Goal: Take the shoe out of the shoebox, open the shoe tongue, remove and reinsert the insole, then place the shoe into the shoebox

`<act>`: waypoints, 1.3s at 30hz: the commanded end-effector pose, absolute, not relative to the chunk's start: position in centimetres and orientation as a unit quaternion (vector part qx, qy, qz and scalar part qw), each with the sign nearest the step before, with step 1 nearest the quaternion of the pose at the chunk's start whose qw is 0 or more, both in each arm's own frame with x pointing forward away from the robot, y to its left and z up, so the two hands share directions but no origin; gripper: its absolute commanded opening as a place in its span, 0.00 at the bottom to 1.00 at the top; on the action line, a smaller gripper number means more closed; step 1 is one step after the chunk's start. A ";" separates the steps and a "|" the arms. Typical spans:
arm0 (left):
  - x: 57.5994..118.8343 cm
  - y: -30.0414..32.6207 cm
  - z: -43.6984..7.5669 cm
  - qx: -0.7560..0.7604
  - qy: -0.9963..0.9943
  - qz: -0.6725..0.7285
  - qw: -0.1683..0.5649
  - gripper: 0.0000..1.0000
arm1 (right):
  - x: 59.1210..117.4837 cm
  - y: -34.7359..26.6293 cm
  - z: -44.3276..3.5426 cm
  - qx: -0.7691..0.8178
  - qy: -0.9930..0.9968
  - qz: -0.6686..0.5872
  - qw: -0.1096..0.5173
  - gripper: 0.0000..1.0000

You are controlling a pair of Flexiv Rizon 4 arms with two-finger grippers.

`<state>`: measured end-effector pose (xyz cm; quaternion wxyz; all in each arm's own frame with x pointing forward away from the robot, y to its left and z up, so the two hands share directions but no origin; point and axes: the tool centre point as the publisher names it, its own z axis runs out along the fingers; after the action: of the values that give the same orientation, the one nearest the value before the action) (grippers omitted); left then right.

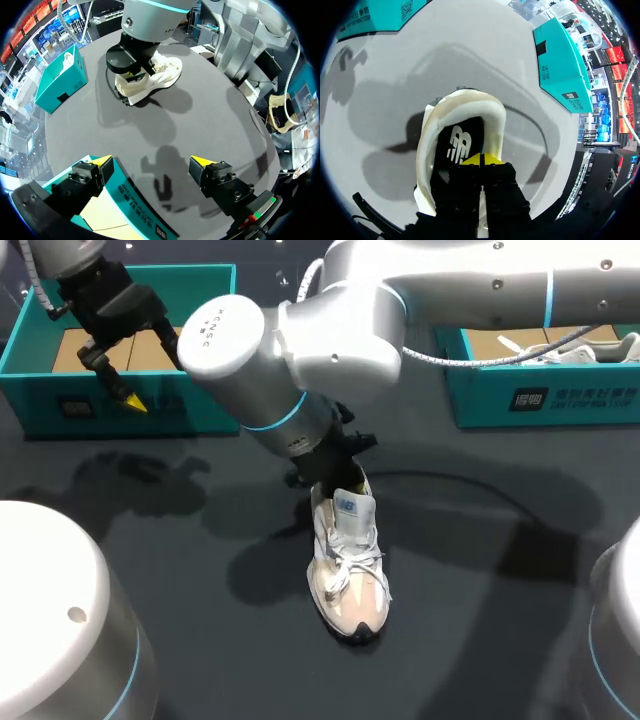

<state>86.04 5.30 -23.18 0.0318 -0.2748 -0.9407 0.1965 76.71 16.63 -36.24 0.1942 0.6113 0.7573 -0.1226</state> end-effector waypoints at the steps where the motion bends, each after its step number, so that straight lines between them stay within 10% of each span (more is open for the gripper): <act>1: 86.0 5.4 -23.2 -0.275 -0.941 0.196 0.031 1.00 | 77.1 16.8 -38.2 0.612 0.747 -0.153 0.210 0.00; 19: 86.0 5.4 -23.2 -0.275 -0.941 0.196 0.031 1.00 | 77.0 16.1 -43.0 0.611 0.783 -0.089 0.078 0.00; 39: 86.0 5.4 -23.2 -0.275 -0.941 0.196 0.031 1.00 | 78.0 18.6 -36.2 0.607 0.792 -0.030 0.058 0.00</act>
<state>86.04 5.30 -23.18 0.0317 -0.2749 -0.9407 0.1964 77.81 18.74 -35.59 0.0645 0.6060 0.7923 -0.0305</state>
